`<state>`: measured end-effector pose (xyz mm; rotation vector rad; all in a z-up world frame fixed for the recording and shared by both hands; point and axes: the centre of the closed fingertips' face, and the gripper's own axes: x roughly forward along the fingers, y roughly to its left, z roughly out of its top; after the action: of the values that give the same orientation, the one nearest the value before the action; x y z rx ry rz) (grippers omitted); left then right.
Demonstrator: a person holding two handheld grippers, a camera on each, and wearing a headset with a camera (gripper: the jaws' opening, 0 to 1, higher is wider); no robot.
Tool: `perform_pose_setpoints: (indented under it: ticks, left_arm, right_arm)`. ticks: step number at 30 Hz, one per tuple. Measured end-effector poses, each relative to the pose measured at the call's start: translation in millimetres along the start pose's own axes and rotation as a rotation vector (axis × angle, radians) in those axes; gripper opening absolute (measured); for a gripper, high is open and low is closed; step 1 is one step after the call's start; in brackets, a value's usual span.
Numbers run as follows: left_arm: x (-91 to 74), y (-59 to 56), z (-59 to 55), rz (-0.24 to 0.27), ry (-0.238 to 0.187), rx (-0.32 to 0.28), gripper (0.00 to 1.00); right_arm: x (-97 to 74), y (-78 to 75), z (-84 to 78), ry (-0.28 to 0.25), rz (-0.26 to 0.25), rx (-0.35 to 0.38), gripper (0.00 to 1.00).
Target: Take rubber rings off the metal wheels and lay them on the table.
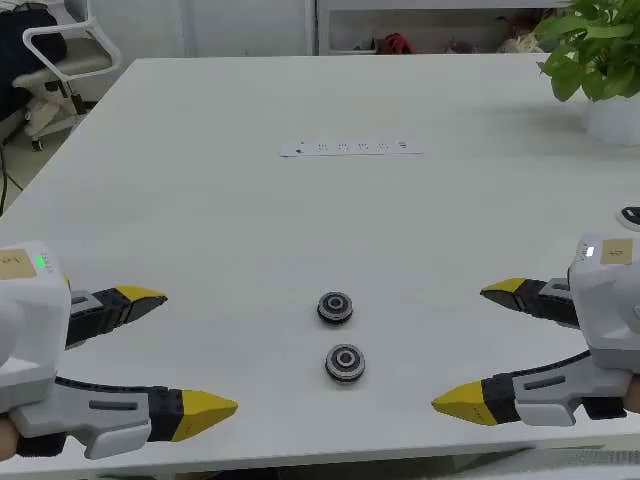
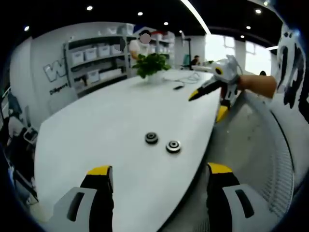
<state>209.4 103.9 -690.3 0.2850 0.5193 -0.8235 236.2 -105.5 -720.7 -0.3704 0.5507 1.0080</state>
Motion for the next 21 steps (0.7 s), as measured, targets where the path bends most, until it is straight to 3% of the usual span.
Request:
perform_pose_setpoints:
  ticks: [21]
  left_arm:
    - [-1.5,-0.8,0.8,0.002,-0.001,0.003,0.80]
  right_arm:
    - [-2.2,-0.2,0.6,0.002,-0.001,-0.007,0.79]
